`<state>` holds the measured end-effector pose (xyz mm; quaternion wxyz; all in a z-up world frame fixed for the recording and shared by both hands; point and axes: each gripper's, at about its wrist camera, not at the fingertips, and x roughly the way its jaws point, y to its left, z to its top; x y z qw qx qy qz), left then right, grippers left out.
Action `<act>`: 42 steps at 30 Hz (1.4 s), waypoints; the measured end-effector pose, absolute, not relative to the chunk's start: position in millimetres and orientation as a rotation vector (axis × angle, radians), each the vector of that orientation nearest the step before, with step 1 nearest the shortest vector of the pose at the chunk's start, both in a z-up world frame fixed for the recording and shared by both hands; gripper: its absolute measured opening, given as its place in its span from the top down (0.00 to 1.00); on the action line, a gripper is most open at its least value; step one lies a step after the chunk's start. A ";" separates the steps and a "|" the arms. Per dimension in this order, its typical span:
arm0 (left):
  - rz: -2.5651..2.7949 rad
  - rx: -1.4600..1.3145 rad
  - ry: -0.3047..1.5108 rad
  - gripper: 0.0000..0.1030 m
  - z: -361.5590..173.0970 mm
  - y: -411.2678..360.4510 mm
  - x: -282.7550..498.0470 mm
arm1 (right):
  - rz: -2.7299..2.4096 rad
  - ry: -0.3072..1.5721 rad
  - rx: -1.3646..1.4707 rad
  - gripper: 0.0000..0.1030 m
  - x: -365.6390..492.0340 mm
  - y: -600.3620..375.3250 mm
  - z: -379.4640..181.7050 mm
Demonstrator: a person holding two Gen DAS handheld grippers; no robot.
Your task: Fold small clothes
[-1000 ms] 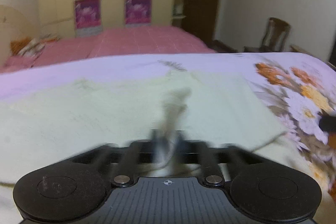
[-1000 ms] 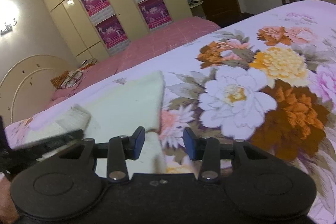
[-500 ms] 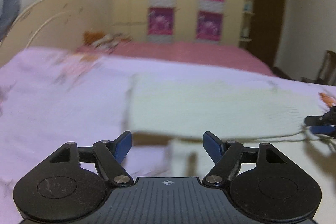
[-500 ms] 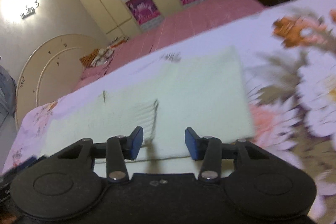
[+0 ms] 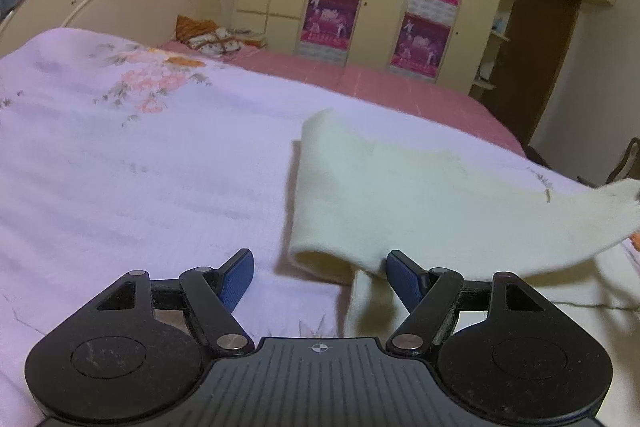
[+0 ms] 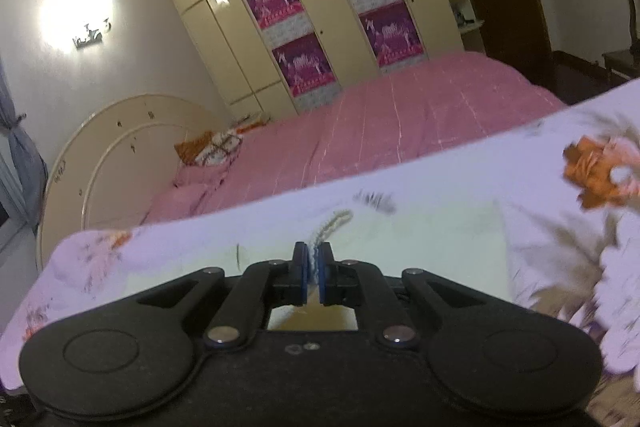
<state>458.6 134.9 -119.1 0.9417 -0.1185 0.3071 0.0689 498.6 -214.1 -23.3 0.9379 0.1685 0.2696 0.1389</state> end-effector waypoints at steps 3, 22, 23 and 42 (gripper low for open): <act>0.130 -0.232 0.623 0.28 -119.2 134.5 461.9 | 0.261 0.545 0.337 0.94 493.8 -227.4 -20.4; 0.118 -0.219 0.618 0.29 -117.1 137.2 452.6 | 0.150 0.597 0.293 0.94 489.5 -260.3 -43.3; 0.115 -0.222 0.588 0.29 -108.7 137.1 447.5 | 0.148 0.606 0.292 0.94 487.8 -260.8 -46.6; -0.051 -0.110 0.604 0.29 -105.0 80.6 471.8 | 0.114 0.686 0.222 0.94 473.5 -263.2 -81.2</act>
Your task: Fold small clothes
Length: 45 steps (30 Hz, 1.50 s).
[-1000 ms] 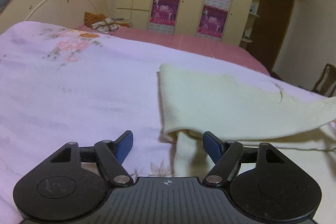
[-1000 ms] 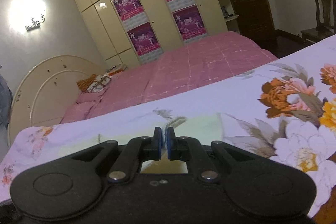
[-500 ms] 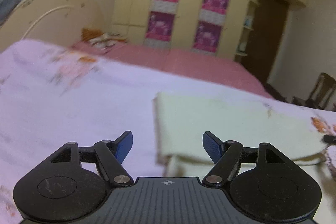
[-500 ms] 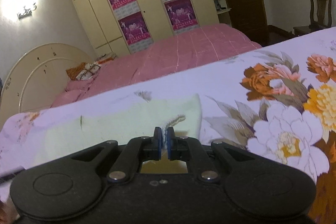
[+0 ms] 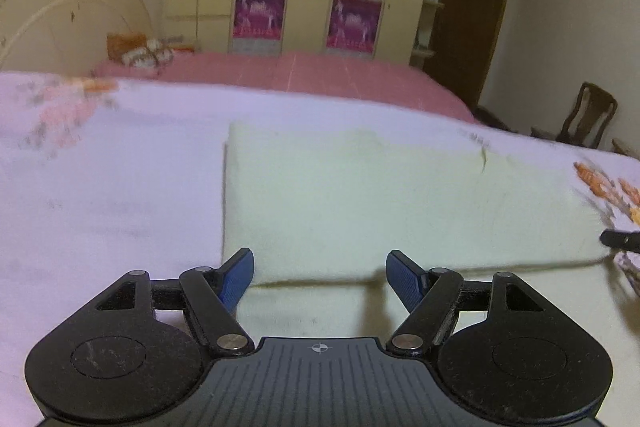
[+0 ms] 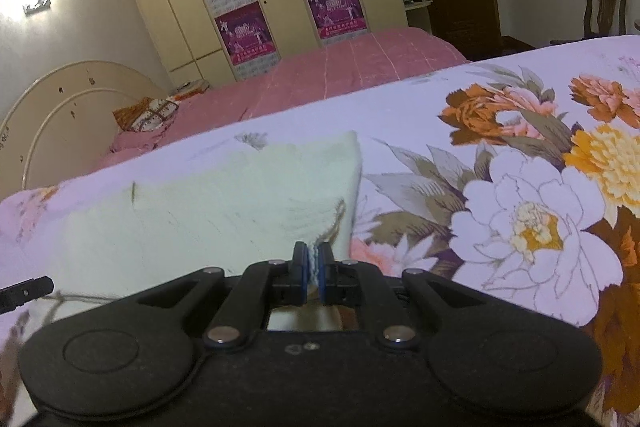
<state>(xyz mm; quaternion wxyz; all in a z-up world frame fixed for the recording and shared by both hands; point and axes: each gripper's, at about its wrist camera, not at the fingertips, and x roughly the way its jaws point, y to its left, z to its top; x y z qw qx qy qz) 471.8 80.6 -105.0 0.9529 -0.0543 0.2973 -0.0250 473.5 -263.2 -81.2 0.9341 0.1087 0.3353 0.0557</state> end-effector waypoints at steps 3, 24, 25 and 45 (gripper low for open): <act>-0.106 -0.072 0.504 0.28 -84.9 64.0 471.5 | 0.031 0.620 0.139 0.82 469.9 -259.4 -74.5; -0.126 -0.029 0.560 0.28 -109.4 51.6 516.8 | 0.174 0.665 0.064 0.74 499.1 -214.9 -76.7; -0.117 -0.030 0.567 0.28 -111.3 50.6 526.3 | 0.184 0.671 0.064 0.74 506.1 -207.7 -77.0; -0.092 0.053 0.586 0.28 -110.9 29.5 508.6 | 0.155 0.615 -0.054 0.58 503.4 -198.5 -78.9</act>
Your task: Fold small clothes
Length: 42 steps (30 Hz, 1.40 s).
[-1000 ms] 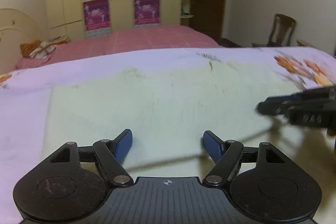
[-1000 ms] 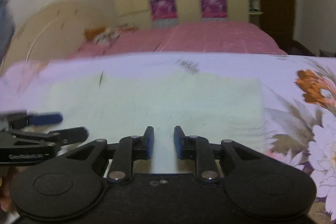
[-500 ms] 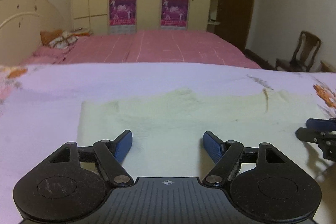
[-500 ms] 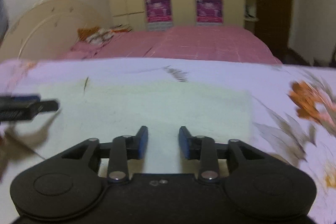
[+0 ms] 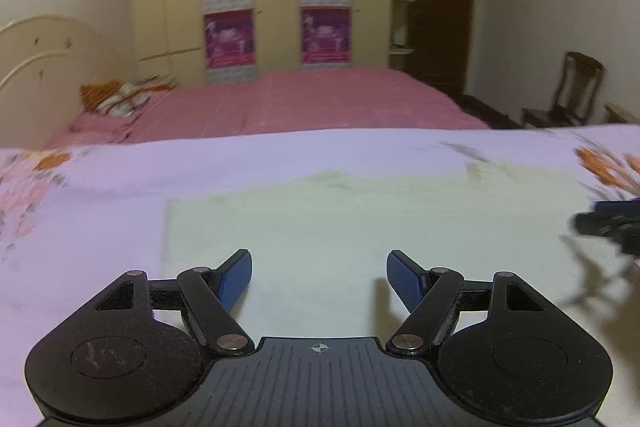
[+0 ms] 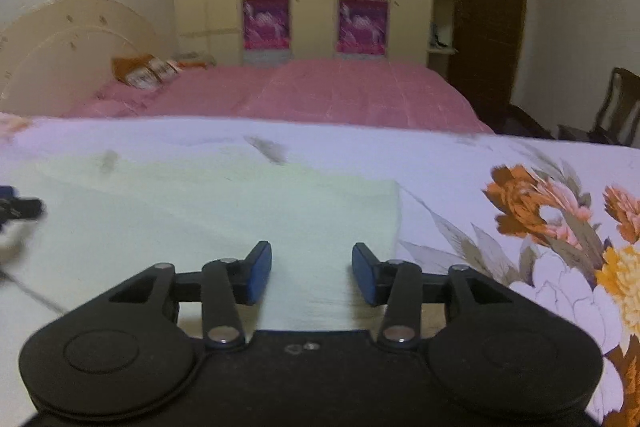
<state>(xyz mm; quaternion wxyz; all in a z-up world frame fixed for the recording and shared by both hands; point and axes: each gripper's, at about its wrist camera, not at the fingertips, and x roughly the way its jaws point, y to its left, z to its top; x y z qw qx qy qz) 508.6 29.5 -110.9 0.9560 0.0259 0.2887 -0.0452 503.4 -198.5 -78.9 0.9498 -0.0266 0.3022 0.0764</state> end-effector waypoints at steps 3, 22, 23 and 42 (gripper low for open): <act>-0.124 0.060 0.608 0.28 -115.8 6.4 496.1 | 0.223 0.632 -0.087 0.58 487.4 -180.7 -83.0; -0.075 0.103 0.687 0.28 -117.8 22.7 475.3 | 0.110 0.685 -0.191 0.54 478.4 -188.7 -88.1; -0.075 0.109 0.688 0.28 -118.9 22.2 475.0 | 0.113 0.688 -0.196 0.54 479.1 -188.2 -87.8; -0.033 0.138 0.710 0.26 -105.5 33.3 441.5 | 0.129 0.681 -0.100 0.52 448.6 -209.2 -67.5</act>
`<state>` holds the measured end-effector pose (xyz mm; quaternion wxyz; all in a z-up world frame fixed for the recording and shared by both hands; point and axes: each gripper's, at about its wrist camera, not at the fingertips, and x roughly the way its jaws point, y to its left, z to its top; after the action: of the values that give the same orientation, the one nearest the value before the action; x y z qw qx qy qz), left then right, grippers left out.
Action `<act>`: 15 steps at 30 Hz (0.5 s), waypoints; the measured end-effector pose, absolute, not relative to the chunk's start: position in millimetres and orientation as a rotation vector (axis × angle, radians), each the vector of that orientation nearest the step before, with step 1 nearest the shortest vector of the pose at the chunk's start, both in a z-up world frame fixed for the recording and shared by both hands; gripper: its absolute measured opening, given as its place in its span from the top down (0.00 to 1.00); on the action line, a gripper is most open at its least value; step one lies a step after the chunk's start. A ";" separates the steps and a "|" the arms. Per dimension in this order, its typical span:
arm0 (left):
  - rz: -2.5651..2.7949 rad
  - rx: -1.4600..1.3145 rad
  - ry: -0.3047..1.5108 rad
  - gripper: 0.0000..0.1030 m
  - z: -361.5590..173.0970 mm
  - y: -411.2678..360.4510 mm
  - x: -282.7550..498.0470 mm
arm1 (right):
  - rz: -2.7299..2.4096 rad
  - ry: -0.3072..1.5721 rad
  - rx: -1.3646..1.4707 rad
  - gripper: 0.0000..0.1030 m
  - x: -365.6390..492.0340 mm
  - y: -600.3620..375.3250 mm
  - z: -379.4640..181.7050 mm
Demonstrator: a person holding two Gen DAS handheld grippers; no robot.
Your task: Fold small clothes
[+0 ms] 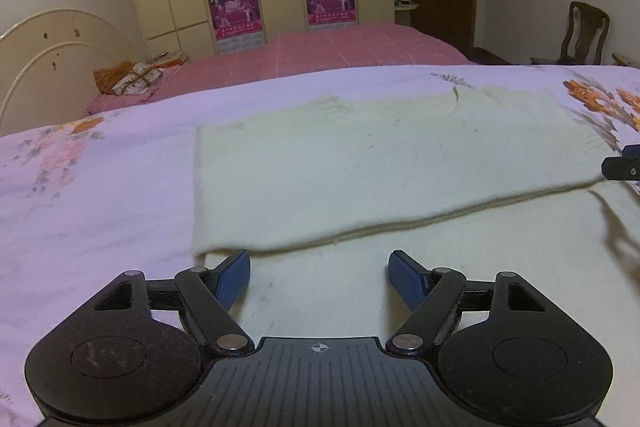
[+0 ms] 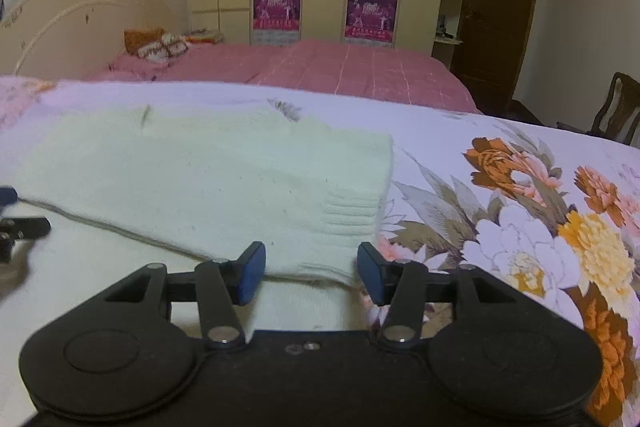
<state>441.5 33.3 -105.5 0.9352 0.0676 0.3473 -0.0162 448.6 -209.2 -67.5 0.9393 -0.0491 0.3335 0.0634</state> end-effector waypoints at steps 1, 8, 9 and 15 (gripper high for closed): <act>-0.035 0.142 0.711 0.26 -103.6 33.7 435.6 | 0.132 0.682 -0.087 0.53 444.5 -211.1 -65.7; -0.028 0.141 0.710 0.26 -96.9 49.1 366.6 | 0.126 0.687 -0.009 0.53 398.2 -231.0 -50.5; -0.021 0.131 0.716 0.26 -97.4 53.9 354.5 | 0.123 0.689 -0.001 0.53 390.2 -234.6 -48.5; 0.008 0.097 0.744 0.26 -100.4 81.8 277.2 | 0.096 0.715 0.066 0.53 324.8 -259.1 -41.0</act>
<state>277.2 81.8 -100.4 0.9304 0.0472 0.3634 0.0039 324.8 -259.1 -41.0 0.9352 0.0321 0.3495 0.0470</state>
